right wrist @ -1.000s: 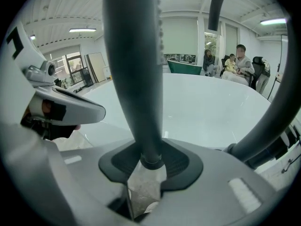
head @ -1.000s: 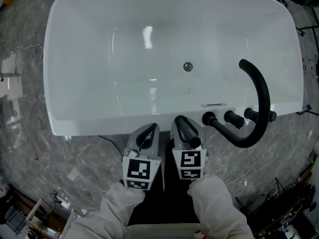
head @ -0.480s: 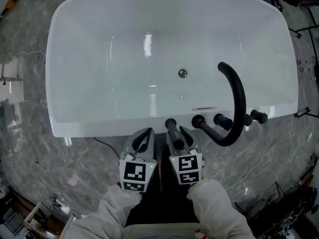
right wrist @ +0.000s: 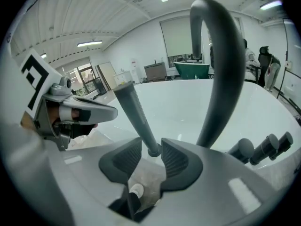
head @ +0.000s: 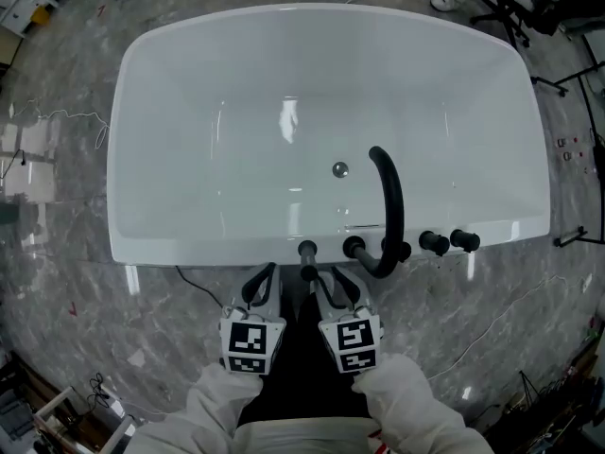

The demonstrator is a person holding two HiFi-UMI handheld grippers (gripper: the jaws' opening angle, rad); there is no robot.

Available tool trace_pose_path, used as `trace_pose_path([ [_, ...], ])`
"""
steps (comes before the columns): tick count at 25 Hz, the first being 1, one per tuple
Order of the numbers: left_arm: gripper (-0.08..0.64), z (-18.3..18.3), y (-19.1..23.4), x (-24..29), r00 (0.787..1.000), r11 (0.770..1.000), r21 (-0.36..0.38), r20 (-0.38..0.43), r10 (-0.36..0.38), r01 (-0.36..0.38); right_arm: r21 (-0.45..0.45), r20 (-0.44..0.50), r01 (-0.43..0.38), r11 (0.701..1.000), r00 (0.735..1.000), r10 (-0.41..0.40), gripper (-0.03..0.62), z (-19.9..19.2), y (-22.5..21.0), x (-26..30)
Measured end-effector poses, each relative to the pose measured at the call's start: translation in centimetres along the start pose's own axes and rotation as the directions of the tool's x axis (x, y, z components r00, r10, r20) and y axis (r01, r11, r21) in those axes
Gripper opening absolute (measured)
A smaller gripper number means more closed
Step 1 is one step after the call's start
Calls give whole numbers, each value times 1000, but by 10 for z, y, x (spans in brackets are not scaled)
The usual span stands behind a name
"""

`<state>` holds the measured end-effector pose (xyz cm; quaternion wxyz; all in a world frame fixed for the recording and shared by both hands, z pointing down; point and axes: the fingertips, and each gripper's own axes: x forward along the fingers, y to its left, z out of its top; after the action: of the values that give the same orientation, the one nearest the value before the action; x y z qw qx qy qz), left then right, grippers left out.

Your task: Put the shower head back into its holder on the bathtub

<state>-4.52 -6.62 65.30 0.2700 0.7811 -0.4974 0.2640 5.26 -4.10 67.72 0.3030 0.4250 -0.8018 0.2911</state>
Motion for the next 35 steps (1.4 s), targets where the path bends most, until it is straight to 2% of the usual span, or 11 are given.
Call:
trace_pose_path([
  [8,0,20,-11,-50,999,999,2,12,50,-50,8,50,-15,1000,999,15,97,30,3,-65],
  [13,0,51,-18,-70,996,997,1,54,75,-75,-4,124,9,1000,992,-8,70,70,-8,-99],
  [22,0,99,-38,-99,987,995,28,134,86,-91,-3,248,2,1000,969,-1,35,116,-16,-145],
  [29,0,123,-45,-112,983,995,38,164,80,-87,-1,290,-10,1000,957,10,24,136,-15,-162],
  [35,0,126,-49,-127,984,997,43,170,55,-64,-17,302,-19,1000,953,23,17,138,2,-172],
])
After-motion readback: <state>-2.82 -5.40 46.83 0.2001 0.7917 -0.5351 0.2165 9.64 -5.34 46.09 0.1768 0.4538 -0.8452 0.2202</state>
